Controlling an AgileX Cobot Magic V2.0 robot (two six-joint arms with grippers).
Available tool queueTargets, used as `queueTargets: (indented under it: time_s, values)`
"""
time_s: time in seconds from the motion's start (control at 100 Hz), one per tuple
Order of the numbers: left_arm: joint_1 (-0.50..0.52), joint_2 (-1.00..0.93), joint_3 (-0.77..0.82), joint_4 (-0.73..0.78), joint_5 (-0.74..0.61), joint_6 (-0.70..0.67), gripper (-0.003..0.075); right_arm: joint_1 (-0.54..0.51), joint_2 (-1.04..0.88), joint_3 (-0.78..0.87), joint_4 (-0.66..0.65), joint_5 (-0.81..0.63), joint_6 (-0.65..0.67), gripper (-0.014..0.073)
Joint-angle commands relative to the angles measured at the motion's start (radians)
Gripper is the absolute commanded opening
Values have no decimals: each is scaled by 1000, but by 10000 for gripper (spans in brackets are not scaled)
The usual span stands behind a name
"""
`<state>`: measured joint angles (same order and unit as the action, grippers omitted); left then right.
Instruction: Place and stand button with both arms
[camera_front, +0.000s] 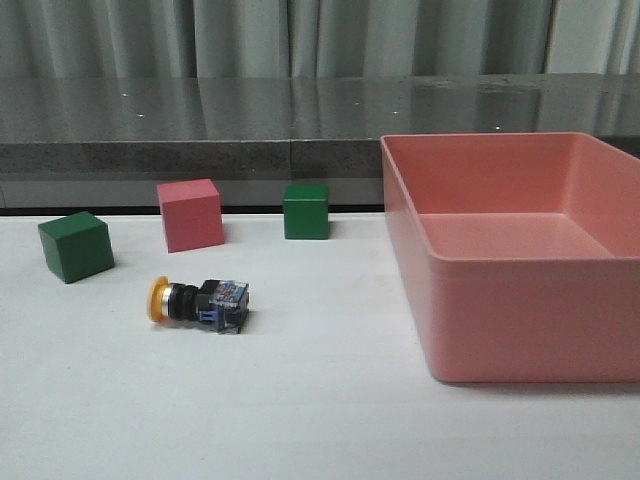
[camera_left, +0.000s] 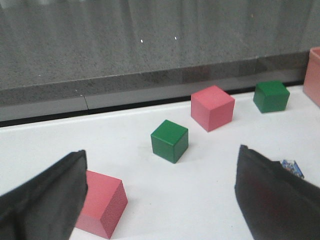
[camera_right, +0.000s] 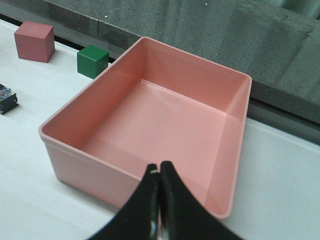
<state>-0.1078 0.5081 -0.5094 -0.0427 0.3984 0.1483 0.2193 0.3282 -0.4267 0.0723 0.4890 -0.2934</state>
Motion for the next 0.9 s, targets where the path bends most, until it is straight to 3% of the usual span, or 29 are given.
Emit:
queueTargets:
  time_s: [0.0,0.22,0.36,0.49,0.69,0.89]
  values:
    - [-23,158,-139,-3,-3,78,583,-8,7,-24,-3,-64,3,-62]
    - [-86,486,-294,-13,-3,213,583,-8,7,-24,-3,-54,3,-62]
    - [-113,671,-358,-81,-1,379,583,-8,7,-24,-3,-54,3,-62]
    - [-115,807,-400,-294,26,716,583,-8,7,-24,-3,-52,3,-62]
    - [-113,953,-457,-762,230,1359,583,-8,7,-24,-3,-46,3,-62]
    - [-50,1056,-502,-1056,386,1742,583,-8,7,-24,-3,-43,3,-62]
